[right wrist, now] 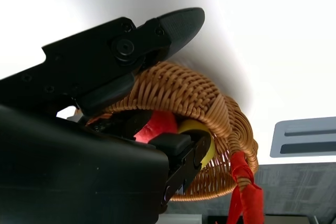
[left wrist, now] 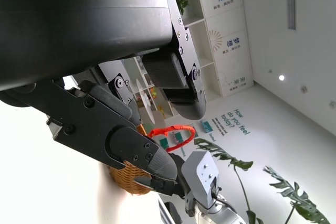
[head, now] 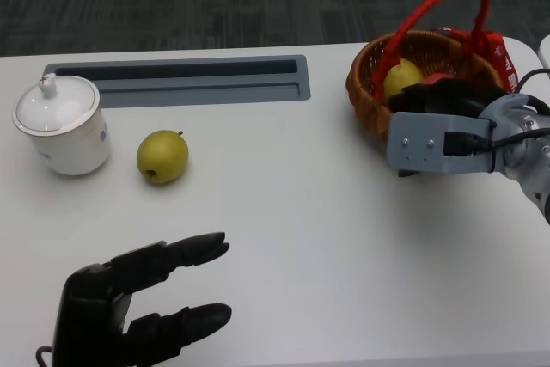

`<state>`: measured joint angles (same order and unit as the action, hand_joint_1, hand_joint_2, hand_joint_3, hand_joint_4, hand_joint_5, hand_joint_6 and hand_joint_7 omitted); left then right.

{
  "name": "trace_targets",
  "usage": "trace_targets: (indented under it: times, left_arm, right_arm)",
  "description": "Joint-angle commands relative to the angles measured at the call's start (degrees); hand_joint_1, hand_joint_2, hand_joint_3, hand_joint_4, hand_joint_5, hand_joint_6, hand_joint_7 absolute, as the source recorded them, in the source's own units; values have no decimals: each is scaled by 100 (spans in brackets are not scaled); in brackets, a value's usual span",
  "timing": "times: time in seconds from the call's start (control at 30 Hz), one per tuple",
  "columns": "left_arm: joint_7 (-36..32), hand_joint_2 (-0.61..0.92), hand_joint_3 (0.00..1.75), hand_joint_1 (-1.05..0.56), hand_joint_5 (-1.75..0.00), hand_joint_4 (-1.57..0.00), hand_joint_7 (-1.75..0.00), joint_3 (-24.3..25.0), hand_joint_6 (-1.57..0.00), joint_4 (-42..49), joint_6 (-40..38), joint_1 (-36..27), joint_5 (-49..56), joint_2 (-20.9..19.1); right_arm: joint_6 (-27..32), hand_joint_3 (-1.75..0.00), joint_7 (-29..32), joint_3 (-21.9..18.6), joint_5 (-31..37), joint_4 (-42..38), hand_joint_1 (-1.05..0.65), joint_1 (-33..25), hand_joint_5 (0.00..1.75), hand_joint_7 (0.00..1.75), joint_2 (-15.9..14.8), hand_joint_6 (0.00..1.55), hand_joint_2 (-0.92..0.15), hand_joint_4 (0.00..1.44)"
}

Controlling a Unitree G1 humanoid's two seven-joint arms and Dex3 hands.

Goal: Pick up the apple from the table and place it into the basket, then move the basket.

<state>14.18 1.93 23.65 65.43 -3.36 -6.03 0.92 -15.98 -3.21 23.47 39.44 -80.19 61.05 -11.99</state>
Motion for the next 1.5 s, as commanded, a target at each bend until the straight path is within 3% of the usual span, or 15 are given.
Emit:
trace_targets:
  times: [0.03,0.2,0.43,0.63,0.9,1.23,1.5]
  left_arm:
    - [-45,76,0,-46,-3,-113,-3,0,-102,94,5,114,-74,-82]
    - [-7,76,0,-45,-3,-114,-2,-18,-103,242,56,299,-115,-109]
    - [40,77,0,-46,-2,-113,0,-44,-101,272,52,420,-237,-214]
    - [68,76,0,-46,-2,-113,0,-49,-100,276,47,476,-293,-325]
    - [149,76,0,-44,-1,-113,0,-101,-101,301,-4,617,-415,-384]
    - [318,76,0,-47,0,-105,0,-78,-95,267,-128,717,-572,-658]
    - [427,75,0,-50,0,-101,0,-37,-92,283,-130,802,-567,-789]
  right_arm:
    - [-142,0,-78,-91,-112,67,-96,195,0,0,-167,32,-80,38]
    - [-355,0,-200,-256,-284,95,-83,286,1,0,-348,32,-78,39]
    - [-949,0,-296,-613,-657,159,-77,267,3,1,-655,36,-76,45]
    - [-1396,0,-280,-690,-750,227,-73,209,1,1,-836,37,-77,46]
    - [-1833,-1,-381,-763,-888,307,-89,-22,2,2,-1037,41,-83,51]
    - [-3265,0,-646,-1270,-1690,619,-76,-993,1,2,-1052,51,-83,60]
    - [-4840,-1,-960,-1543,-2411,1073,-67,-2137,0,0,-739,51,-85,55]
